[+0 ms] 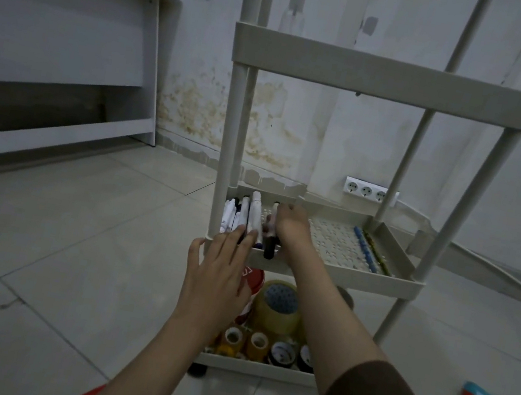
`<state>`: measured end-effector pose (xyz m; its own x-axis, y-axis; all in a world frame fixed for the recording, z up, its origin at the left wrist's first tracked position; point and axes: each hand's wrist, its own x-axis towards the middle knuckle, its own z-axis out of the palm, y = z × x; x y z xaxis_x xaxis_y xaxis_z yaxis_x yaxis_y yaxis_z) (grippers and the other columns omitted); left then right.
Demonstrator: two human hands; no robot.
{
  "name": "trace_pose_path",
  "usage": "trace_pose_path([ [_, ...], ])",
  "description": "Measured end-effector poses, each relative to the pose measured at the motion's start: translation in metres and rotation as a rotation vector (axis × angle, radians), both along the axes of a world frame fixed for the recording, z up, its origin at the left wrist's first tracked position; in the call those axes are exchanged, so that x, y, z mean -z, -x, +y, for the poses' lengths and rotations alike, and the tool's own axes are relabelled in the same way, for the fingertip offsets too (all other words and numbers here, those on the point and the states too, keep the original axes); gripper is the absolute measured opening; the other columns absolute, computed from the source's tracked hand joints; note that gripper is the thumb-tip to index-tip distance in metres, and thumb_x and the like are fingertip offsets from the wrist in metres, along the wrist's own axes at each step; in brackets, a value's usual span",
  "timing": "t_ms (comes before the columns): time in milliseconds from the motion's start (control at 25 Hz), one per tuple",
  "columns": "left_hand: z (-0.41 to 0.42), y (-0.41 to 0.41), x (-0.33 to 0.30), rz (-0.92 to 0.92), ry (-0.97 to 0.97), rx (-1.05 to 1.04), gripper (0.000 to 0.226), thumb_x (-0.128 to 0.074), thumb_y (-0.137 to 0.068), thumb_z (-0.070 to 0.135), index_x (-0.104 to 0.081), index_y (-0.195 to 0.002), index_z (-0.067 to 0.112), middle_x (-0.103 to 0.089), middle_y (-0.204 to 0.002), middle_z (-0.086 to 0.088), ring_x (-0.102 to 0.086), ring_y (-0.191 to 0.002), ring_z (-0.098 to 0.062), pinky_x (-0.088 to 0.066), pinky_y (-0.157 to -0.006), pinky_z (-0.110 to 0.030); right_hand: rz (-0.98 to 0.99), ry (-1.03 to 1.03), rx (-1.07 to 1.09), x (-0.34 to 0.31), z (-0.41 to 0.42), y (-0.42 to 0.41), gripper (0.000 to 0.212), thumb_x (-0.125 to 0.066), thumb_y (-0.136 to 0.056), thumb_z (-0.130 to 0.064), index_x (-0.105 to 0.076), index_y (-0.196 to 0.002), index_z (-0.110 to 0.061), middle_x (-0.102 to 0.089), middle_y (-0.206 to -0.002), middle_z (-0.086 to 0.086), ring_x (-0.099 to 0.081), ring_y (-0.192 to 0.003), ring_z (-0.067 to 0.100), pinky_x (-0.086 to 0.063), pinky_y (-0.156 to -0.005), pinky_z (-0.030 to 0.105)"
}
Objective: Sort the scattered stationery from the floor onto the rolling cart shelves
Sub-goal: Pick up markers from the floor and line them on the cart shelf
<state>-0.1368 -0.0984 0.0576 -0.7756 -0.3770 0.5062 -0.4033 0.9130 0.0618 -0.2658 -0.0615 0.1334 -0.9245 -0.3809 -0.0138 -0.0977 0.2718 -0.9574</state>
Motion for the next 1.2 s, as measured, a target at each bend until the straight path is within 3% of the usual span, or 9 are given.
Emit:
trace_pose_path([
  [80,0.000,0.000,0.000,0.003,0.001,-0.003,0.074,-0.036,-0.090,0.039,0.010,-0.147,0.028,-0.003,-0.156,0.004,-0.009,-0.141,-0.013,-0.005,-0.111,-0.040,0.007,0.046,0.009,0.000,0.001,-0.001,0.020,-0.036,-0.096,-0.012,-0.051,-0.085,-0.004,-0.054,-0.096,0.018,-0.053,-0.085,0.025,-0.045,-0.077,0.034],
  [240,0.000,0.000,0.000,0.003,0.012,-0.009,0.079,-0.038,-0.090,0.041,0.017,-0.145,0.031,-0.008,-0.155,0.002,-0.012,-0.140,-0.014,-0.007,-0.111,-0.040,-0.012,0.089,-0.061,0.002,0.002,-0.003,0.035,-0.047,-0.090,-0.004,-0.051,-0.124,0.002,-0.060,-0.114,0.023,-0.060,-0.104,0.034,-0.049,-0.095,0.045],
  [400,0.003,0.001,-0.003,0.018,-0.008,0.010,0.084,-0.039,-0.087,0.043,0.031,-0.134,0.040,-0.014,-0.153,0.002,-0.017,-0.139,-0.015,-0.008,-0.110,-0.042,0.033,0.086,-0.068,0.006,0.002,0.003,0.028,-0.048,-0.086,0.006,-0.058,-0.111,0.001,-0.059,-0.101,0.012,-0.057,-0.096,0.024,-0.051,-0.087,0.035],
  [520,0.004,0.001,-0.005,0.005,-0.005,0.006,0.075,-0.036,-0.088,0.045,0.015,-0.142,0.043,-0.014,-0.152,0.003,-0.015,-0.138,-0.016,-0.007,-0.109,-0.043,-0.002,0.187,0.058,0.004,0.002,0.003,0.024,-0.040,-0.088,0.005,-0.059,-0.098,-0.006,-0.062,-0.102,0.014,-0.059,-0.093,0.027,-0.051,-0.087,0.037],
  [600,0.004,0.001,-0.008,0.009,-0.015,-0.019,0.069,-0.035,-0.090,0.046,0.006,-0.145,0.039,-0.016,-0.151,0.004,-0.017,-0.137,-0.016,-0.007,-0.109,-0.043,0.093,0.220,0.088,0.001,0.010,0.004,0.030,-0.036,-0.085,0.010,-0.060,-0.099,-0.003,-0.063,-0.106,0.017,-0.056,-0.089,0.023,-0.047,-0.079,0.030],
  [680,0.005,0.004,-0.010,0.009,-0.016,-0.035,0.066,-0.034,-0.091,0.045,-0.001,-0.146,0.034,-0.021,-0.148,0.003,-0.021,-0.134,-0.016,-0.009,-0.109,-0.043,0.329,0.076,0.064,0.000,0.024,0.015,0.034,-0.036,-0.081,0.015,-0.061,-0.100,0.002,-0.063,-0.108,0.017,-0.057,-0.095,0.024,-0.040,-0.072,0.021],
  [760,0.005,0.006,-0.012,0.007,-0.011,-0.048,0.065,-0.034,-0.091,0.042,-0.005,-0.147,0.029,-0.027,-0.143,0.002,-0.025,-0.130,-0.017,-0.011,-0.107,-0.042,0.486,-0.161,0.012,0.001,0.038,0.026,0.035,-0.040,-0.080,0.013,-0.061,-0.103,-0.001,-0.062,-0.109,0.018,-0.057,-0.102,0.027,-0.040,-0.075,0.022],
  [880,0.005,0.007,-0.010,-0.015,-0.005,-0.071,0.069,-0.033,-0.090,0.043,0.002,-0.147,0.027,-0.025,-0.142,0.001,-0.023,-0.130,-0.019,-0.012,-0.108,-0.043,0.494,-0.515,-0.063,0.008,0.043,0.029,0.028,-0.048,-0.085,0.001,-0.062,-0.108,-0.009,-0.060,-0.115,0.016,-0.057,-0.105,0.030,-0.046,-0.080,0.029],
  [1200,0.004,0.007,-0.004,-0.038,0.031,-0.055,0.072,-0.032,-0.088,0.052,0.010,-0.144,0.039,-0.013,-0.151,-0.002,-0.015,-0.137,-0.021,-0.006,-0.109,-0.048,0.599,-0.627,-0.097,0.016,0.041,0.025,0.025,-0.048,-0.091,-0.015,-0.061,-0.111,-0.008,-0.052,-0.118,0.018,-0.049,-0.111,0.033,-0.043,-0.091,0.036],
])
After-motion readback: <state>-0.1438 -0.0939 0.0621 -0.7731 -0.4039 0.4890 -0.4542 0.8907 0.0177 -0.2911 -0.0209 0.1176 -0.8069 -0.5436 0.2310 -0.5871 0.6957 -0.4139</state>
